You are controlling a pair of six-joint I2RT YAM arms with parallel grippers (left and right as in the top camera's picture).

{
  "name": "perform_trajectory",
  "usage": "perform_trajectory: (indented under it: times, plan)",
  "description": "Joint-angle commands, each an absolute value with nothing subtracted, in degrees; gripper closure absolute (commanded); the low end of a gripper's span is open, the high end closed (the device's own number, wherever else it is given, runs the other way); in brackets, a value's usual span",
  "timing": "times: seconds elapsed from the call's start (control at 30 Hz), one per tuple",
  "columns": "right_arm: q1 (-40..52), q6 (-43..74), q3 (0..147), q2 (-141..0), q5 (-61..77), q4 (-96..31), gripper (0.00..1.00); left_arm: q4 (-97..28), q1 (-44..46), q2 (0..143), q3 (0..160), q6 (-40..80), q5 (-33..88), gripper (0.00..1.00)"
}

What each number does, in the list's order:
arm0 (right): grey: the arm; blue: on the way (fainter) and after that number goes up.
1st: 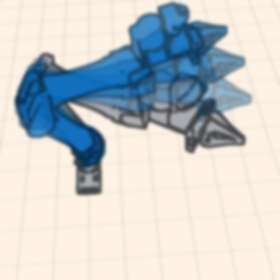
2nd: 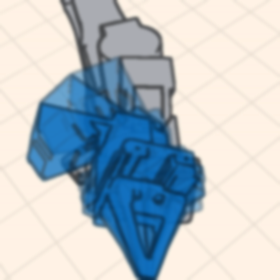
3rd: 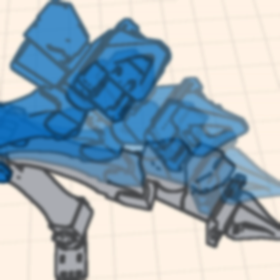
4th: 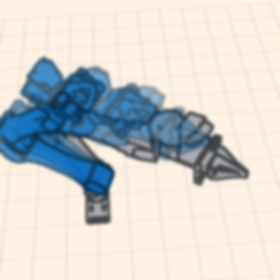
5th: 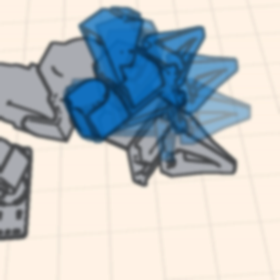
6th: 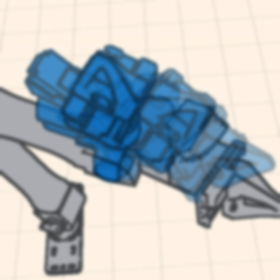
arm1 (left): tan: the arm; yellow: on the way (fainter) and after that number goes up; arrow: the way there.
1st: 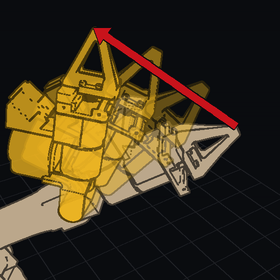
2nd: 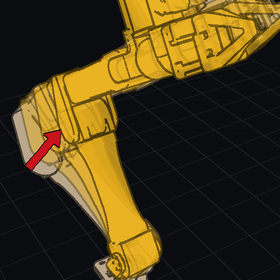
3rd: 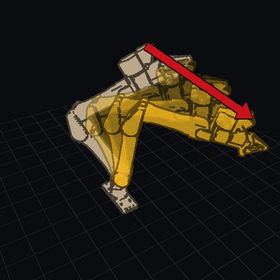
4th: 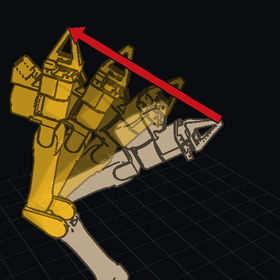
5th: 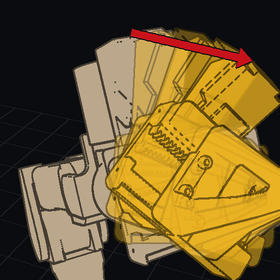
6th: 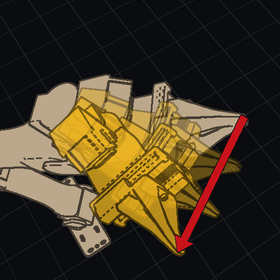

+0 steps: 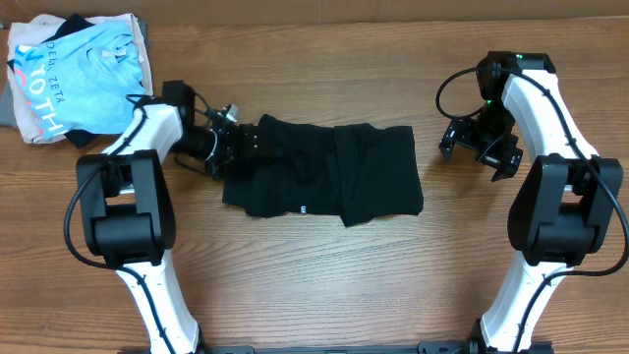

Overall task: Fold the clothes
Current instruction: 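Grasp the strip's left end with the left gripper and lift it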

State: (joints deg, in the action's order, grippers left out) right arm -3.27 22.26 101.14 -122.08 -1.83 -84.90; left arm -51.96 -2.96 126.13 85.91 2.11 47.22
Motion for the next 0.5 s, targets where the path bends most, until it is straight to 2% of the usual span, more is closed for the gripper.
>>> perform_trajectory:
  times: [0.0,0.47]
  plan:
    - [-3.11,22.06,102.30,-120.31,-1.56,-84.86,0.00,-49.98,-1.21,133.75,82.21,3.44,35.35,0.00]
    - [-3.07,21.30,102.28,-120.31,-0.99,-85.78,0.00,-48.21,-2.76,133.75,82.21,3.40,37.08,0.00]
